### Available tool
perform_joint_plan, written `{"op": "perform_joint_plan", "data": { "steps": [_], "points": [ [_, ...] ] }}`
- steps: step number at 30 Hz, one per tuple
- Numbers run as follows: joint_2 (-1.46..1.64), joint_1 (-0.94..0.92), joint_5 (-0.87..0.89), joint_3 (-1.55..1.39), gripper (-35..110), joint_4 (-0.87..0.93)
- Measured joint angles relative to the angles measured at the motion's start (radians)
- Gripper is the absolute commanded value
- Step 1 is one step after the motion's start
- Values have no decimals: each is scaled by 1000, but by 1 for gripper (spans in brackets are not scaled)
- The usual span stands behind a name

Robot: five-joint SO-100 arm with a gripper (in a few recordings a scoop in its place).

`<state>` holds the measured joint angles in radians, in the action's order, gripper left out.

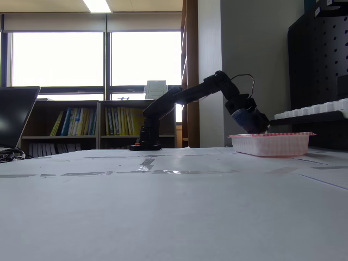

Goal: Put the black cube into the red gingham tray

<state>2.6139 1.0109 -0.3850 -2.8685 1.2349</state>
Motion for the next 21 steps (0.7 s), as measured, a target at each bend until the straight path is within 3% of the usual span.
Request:
{"op": "perform_joint_plan", "data": {
  "steps": [11,21],
  "points": [
    [41,0,40,-11,38,9],
    [-32,-25,21,-20,38,35]
  ]
}}
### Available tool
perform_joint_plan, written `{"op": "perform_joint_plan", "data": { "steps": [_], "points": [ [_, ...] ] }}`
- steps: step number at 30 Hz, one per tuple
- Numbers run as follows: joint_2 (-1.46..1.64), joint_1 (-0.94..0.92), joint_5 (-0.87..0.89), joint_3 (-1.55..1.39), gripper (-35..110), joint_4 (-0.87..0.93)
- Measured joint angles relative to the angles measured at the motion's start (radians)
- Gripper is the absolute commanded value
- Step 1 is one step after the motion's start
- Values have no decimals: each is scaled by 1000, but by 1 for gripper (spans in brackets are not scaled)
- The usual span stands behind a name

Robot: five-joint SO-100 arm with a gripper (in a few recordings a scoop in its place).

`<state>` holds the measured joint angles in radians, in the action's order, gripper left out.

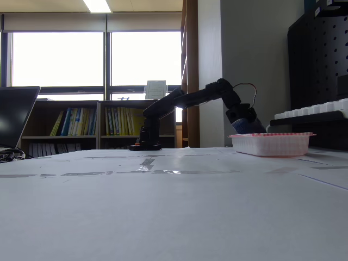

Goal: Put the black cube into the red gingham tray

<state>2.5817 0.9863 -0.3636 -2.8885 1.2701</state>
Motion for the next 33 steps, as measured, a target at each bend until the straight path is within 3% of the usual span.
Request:
{"op": "perform_joint_plan", "data": {
  "steps": [3,6,10,16,25,29,33],
  "points": [
    [-118,-20,-14,0,36,2],
    [-318,-48,-15,72,17,-3],
    [-647,-138,-9,385,0,-100],
    [-1187,-351,72,1149,0,-416],
    [-1956,-673,293,2031,0,-606],
    [-2232,-811,405,2378,0,-632],
    [-2430,-910,495,2645,0,-514]
  ]
}}
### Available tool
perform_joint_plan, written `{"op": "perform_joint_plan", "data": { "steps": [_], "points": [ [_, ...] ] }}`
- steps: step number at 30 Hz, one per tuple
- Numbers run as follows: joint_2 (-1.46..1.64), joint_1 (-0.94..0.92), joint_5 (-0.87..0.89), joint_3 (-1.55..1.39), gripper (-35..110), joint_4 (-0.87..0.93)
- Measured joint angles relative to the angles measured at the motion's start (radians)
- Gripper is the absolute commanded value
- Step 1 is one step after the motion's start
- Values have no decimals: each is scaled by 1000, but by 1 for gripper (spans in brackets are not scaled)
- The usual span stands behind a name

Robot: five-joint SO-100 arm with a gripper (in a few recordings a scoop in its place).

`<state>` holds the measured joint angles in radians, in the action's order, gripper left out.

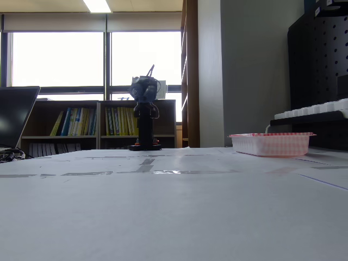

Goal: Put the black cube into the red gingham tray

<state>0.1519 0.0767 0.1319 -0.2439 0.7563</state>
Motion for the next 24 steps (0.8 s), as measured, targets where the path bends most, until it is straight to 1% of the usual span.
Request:
{"op": "perform_joint_plan", "data": {
  "steps": [3,7,16,18,24],
  "points": [
    [-86,-41,18,106,0,121],
    [-204,-66,20,233,0,238],
    [-302,-69,-18,241,0,506],
    [-322,-69,-23,239,0,531],
    [-324,-66,-29,239,0,531]
  ]
}}
